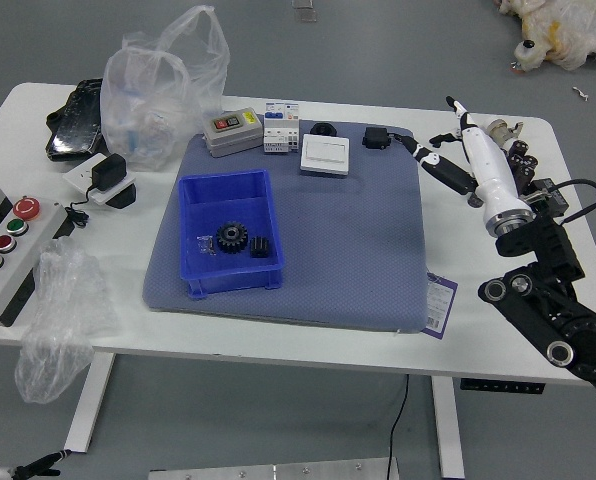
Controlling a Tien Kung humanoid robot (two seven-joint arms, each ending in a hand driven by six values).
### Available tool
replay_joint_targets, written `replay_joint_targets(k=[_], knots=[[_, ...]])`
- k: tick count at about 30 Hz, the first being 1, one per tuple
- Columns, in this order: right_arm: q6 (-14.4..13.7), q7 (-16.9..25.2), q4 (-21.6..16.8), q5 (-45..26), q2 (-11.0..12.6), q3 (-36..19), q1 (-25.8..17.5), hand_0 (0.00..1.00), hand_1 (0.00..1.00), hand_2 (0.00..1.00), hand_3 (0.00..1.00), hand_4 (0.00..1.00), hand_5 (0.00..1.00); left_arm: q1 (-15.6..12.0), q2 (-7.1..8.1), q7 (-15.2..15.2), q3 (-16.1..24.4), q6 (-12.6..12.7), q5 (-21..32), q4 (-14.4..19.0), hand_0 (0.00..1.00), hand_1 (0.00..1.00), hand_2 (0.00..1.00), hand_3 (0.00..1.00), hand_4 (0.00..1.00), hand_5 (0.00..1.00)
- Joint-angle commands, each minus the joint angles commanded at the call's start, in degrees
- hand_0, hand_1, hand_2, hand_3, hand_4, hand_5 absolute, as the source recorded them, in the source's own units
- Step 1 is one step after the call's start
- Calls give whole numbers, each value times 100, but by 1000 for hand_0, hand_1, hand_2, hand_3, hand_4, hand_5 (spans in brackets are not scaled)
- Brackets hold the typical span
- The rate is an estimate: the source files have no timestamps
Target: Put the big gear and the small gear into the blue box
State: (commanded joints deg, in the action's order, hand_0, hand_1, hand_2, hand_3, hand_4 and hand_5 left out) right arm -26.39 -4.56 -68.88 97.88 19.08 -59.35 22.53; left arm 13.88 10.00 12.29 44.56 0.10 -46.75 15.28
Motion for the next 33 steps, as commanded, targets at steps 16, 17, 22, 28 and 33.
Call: replay_joint_targets(k=[16,17,22,28,33], knots=[[-722,231,-469,166,59,-1853,-1022,656,309,308,867,959,515,25,117,72,141,-64,-446,-12,675,596,600,705,826,350],[-699,227,-466,166,66,-1915,-1024,704,302,346,998,998,998,19,120,68,135,-62,-446,-13,679,591,595,700,823,278],[-618,305,-470,26,113,-2126,-1078,704,302,346,998,998,998,-30,115,44,87,-31,-339,-14,679,591,595,700,823,278],[-424,474,-426,-230,102,-1994,-1109,702,295,334,998,998,998,-75,90,48,95,5,-277,-9,679,593,596,701,820,286],[-24,893,-545,-418,128,-1755,-1125,998,998,998,998,998,833,-84,97,-26,67,133,-274,-21,702,653,617,702,822,300]])
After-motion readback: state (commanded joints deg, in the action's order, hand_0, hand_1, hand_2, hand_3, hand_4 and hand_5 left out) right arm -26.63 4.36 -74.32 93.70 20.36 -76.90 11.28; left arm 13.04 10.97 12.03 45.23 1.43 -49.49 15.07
